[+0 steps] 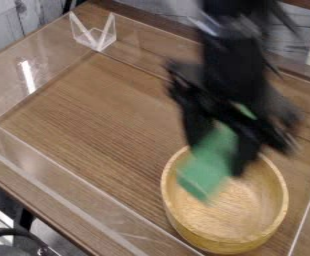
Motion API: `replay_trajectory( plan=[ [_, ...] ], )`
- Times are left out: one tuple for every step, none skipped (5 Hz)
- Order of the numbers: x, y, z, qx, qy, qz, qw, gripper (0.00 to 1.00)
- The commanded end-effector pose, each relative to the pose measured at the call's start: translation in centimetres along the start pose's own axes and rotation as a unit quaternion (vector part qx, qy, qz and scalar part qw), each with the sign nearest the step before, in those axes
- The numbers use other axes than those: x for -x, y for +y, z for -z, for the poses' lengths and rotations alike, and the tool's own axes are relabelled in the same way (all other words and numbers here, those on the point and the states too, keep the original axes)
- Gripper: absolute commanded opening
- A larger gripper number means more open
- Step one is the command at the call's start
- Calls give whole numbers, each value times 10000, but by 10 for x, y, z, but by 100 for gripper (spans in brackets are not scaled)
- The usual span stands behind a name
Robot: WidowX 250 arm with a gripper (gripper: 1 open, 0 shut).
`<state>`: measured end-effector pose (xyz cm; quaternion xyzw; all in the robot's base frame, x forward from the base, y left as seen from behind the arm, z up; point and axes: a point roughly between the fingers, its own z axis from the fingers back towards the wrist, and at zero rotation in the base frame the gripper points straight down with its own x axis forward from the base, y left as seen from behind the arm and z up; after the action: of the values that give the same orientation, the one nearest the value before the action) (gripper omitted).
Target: Put the green block in the brown bowl
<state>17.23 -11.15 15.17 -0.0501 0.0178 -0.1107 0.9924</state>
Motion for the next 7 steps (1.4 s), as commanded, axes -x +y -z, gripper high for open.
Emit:
replay_trajectory(
  plan=[
    [-13,-28,17,-56,-320,115,9994,0],
    [-10,-10,13,-84,-471,-247,9985,0],
    [-9,7,9,-50,-554,-567,9968,0],
    [-9,21,9,-11,-649,-815,9946,0],
    [-8,26,13,45,-740,-887,9933,0],
    [-9,28,14,101,-775,-917,9927,0],
    [-10,30,16,159,-792,-933,9923,0]
  ],
)
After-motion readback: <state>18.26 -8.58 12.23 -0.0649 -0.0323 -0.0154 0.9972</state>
